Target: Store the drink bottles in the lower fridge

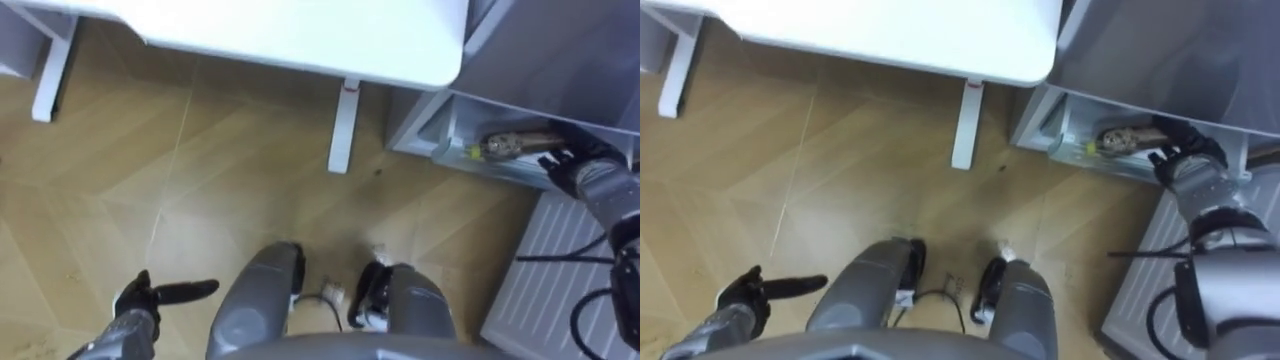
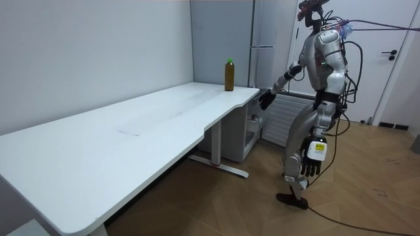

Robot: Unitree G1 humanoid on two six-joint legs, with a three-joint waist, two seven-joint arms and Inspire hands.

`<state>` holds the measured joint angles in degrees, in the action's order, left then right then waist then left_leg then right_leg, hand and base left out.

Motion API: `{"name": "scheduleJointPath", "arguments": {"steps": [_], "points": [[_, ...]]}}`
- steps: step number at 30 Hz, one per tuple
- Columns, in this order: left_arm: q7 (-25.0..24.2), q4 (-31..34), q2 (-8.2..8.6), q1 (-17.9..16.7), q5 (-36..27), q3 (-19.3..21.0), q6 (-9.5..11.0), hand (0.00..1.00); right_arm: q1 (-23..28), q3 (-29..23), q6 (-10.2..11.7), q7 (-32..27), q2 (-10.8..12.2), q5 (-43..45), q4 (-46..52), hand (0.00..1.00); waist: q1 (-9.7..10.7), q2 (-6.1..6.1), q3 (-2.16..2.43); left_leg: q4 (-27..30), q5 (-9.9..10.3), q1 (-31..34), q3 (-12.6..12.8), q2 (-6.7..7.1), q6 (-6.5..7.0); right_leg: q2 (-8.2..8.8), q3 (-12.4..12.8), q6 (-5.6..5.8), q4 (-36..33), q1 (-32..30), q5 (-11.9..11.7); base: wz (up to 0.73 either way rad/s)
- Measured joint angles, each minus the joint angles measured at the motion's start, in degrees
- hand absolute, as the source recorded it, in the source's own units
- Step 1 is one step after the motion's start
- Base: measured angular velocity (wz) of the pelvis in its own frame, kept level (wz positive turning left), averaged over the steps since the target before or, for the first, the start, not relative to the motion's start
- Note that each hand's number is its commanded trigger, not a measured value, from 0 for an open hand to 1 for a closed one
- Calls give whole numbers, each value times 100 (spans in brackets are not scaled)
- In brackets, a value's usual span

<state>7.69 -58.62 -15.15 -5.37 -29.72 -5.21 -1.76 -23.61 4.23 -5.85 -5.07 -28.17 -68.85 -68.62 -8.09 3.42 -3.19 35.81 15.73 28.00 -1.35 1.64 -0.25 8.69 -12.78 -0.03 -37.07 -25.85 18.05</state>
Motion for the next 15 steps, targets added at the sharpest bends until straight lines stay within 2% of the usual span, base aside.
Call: {"name": "scheduleJointPath", "arguments": {"steps": [4,6,7,9,11,12,13,15], "points": [[1,20,7,-96,-10,36,28,0,385,-5,10,111,0,122,280,0,79,2,18,-277,2,-452,32,3,6,-70,31,62,305,431,-52,-7],[4,44,20,-271,-12,124,101,0,912,-130,32,248,107,133,751,0,148,-4,148,-517,1,-782,51,-38,9,-128,-32,73,659,809,-131,-10],[4,58,41,-347,-12,181,108,0,1059,-148,34,285,142,130,862,0,175,-14,173,-584,1,-901,61,-50,10,-154,-31,86,765,949,-156,0],[18,74,103,-576,-1,308,136,0,1684,-166,158,523,290,178,1124,0,343,-28,299,-932,-33,-1436,253,-102,67,-210,-145,148,1208,1582,-231,17],[22,93,129,-755,-5,422,162,0,2197,-181,248,672,453,297,1336,0,330,9,344,-1233,-42,-1908,266,-93,77,-249,-127,190,1512,2036,-263,2],[38,97,141,-876,-22,487,175,0,2430,-181,282,781,608,389,1410,0,342,12,364,-1376,-39,-2146,275,-95,79,-271,-129,203,1665,2295,-275,-9],[59,97,149,-917,-68,504,177,0,2537,-181,282,795,686,390,1438,0,360,17,365,-1445,-39,-2265,275,-95,79,-277,-138,206,1723,2405,-280,-5],[125,149,262,-1017,-217,509,207,0,2784,-171,279,867,884,423,1443,0,426,-36,335,-1627,-37,-2573,279,-94,80,-302,-150,230,1905,2705,-313,-2]]}}
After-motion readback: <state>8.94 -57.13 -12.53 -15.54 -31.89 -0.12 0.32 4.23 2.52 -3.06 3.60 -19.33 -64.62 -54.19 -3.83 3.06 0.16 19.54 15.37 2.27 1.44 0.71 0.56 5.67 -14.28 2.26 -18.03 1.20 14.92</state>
